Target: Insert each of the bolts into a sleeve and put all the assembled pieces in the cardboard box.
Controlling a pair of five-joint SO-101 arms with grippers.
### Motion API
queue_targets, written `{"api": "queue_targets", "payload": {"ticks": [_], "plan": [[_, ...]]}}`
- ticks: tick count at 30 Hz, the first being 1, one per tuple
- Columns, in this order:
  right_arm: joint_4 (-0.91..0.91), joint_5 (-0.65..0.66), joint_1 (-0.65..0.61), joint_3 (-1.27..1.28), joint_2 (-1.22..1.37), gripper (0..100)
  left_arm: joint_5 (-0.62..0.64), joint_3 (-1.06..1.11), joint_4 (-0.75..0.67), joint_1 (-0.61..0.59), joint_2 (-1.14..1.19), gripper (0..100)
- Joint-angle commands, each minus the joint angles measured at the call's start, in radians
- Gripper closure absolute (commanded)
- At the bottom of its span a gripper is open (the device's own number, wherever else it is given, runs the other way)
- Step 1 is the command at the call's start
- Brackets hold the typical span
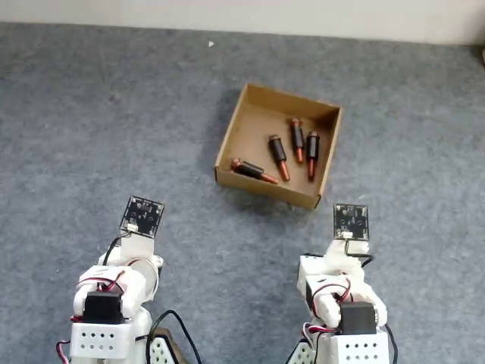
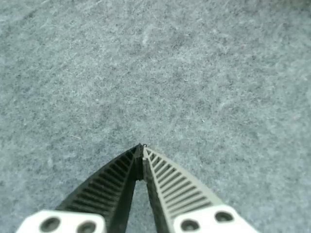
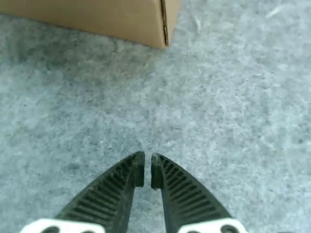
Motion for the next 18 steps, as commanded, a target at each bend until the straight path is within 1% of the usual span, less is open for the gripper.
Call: {"api": "queue_targets", "payload": {"ticks": [1,18], "plan": [[0.01,-0.011,0.007,0.14,-0.01,97.6,-0.012,0.021,0.005,-0.018,-0.001,99],[0.01,-0.011,0.007,0.14,-0.01,97.6,-0.012,0.021,0.005,-0.018,-0.001,99]]}}
